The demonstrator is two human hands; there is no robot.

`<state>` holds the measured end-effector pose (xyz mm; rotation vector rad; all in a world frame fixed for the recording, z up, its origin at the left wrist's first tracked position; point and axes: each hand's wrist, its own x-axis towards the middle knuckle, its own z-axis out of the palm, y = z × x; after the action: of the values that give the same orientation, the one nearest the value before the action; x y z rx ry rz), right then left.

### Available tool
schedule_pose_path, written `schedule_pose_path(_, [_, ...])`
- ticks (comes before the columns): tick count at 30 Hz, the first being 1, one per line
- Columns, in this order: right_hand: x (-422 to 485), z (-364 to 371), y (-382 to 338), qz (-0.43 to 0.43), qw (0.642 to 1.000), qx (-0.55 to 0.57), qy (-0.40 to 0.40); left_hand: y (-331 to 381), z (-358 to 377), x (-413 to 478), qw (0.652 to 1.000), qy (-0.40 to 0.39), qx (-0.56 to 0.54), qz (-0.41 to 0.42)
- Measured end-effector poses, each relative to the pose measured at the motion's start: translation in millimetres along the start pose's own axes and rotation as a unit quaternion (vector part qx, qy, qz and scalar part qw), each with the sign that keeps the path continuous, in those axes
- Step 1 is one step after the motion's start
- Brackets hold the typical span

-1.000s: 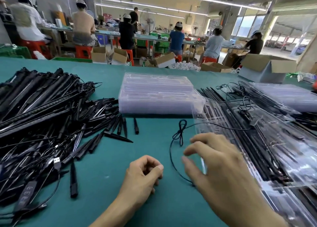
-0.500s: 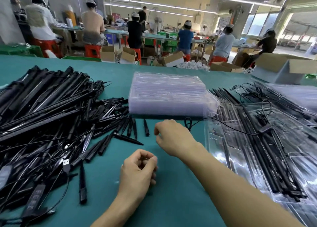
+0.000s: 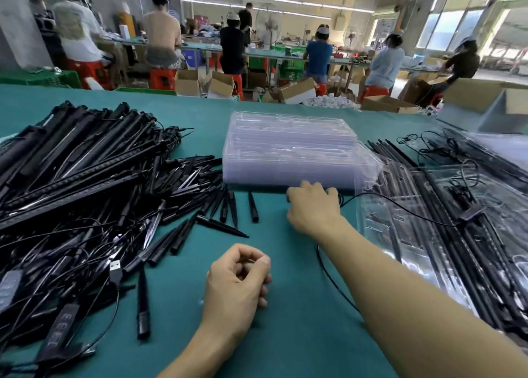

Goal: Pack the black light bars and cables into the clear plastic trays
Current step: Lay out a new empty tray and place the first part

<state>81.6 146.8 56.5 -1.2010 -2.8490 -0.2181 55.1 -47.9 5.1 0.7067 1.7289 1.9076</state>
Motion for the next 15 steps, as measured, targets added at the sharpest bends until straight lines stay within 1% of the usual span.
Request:
schedule_pose_path(2, [-19.0, 4.2, 13.2, -0.001, 0.997, -0.074, -0.029, -0.8, 0.4, -0.4, 1.0, -0.002, 0.001, -0.001])
schedule_pose_path(5, [-43.6, 2.7, 32.0, -0.026, 0.99, -0.137, -0.028, -1.0, -0.1, -1.3, 1.0, -0.005, 0.01, 0.001])
schedule_pose_path(11, [-88.6, -12.2, 58.2, -0.037, 0.981, -0.187, -0.042, -1.7, 0.0, -1.5, 1.0, -0.005, 0.031, 0.004])
schedule_pose_path(15, [-114.0, -23.7, 63.1, -0.034, 0.985, -0.169, -0.006, -2.0, 1.1, -1.8, 0.999, -0.005, 0.035, 0.009])
